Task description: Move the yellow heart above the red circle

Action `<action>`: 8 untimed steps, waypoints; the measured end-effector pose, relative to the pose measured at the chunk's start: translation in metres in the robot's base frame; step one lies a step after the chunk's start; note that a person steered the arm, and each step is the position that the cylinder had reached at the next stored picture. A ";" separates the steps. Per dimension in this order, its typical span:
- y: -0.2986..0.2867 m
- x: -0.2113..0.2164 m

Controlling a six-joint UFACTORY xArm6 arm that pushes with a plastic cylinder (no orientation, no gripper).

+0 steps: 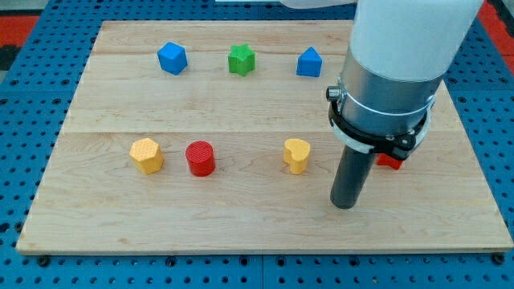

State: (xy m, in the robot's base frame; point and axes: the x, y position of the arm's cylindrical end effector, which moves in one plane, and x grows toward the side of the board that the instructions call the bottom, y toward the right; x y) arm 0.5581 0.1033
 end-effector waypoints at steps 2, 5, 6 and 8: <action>-0.011 -0.029; -0.024 -0.046; -0.026 -0.046; -0.062 -0.080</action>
State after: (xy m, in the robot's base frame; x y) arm 0.4780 0.0411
